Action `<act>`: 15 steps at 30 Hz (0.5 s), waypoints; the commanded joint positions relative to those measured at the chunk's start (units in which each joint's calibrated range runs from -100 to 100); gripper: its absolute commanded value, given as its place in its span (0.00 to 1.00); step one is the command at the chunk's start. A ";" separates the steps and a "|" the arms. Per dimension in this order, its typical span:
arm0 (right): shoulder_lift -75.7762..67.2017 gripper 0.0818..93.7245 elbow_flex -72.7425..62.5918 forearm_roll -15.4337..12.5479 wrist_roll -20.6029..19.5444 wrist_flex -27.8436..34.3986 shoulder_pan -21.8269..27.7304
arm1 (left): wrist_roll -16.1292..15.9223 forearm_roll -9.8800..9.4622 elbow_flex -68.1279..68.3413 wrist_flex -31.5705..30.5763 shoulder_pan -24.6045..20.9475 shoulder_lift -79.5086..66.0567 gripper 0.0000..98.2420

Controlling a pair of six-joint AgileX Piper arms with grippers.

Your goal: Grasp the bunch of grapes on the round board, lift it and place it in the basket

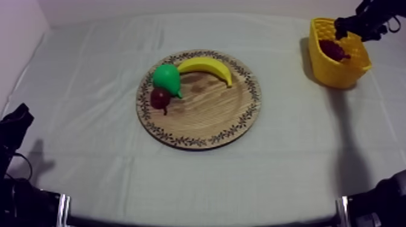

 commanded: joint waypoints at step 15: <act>-17.57 0.15 13.50 0.60 1.21 -0.74 1.42 | 0.00 0.00 -0.02 0.02 0.02 0.03 0.00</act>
